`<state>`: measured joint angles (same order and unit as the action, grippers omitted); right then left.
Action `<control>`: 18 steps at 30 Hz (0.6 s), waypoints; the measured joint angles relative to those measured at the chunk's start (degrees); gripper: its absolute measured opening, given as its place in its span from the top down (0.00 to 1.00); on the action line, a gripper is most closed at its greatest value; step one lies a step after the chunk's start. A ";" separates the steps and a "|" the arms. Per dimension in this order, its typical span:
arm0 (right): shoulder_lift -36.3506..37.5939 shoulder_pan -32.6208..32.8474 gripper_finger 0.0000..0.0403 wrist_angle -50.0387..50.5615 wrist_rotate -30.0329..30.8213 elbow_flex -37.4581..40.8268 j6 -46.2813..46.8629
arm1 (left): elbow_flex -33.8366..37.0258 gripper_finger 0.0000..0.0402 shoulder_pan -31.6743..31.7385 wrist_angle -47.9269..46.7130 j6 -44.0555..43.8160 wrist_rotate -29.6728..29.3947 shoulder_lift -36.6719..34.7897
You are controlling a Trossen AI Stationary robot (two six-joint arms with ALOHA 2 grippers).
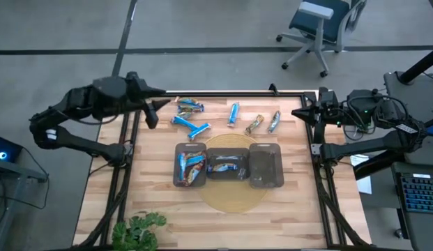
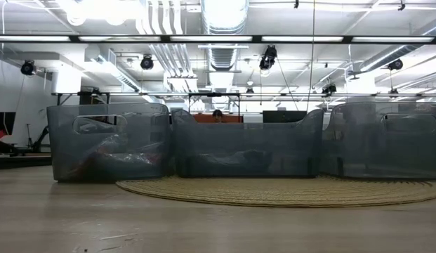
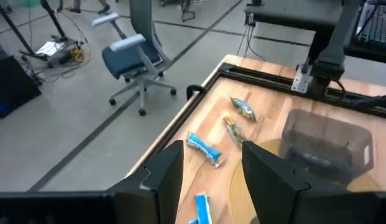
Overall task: Pick and place Granola Bars by type
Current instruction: Put the blue granola bar into the center black bin
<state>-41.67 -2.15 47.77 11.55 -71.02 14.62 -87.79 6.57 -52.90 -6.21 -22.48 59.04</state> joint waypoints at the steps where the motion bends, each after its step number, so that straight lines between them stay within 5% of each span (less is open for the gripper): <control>1: 0.00 0.00 0.98 0.00 -0.02 0.00 0.00 | -0.83 0.63 1.14 -0.32 0.94 1.13 0.52; 18: 0.00 0.00 0.98 0.36 0.00 0.00 -0.02 | -6.72 0.63 17.22 -10.74 9.51 19.68 9.43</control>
<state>-41.67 -2.15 48.13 11.55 -71.02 14.60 -94.51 23.79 -63.64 3.30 -2.79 68.47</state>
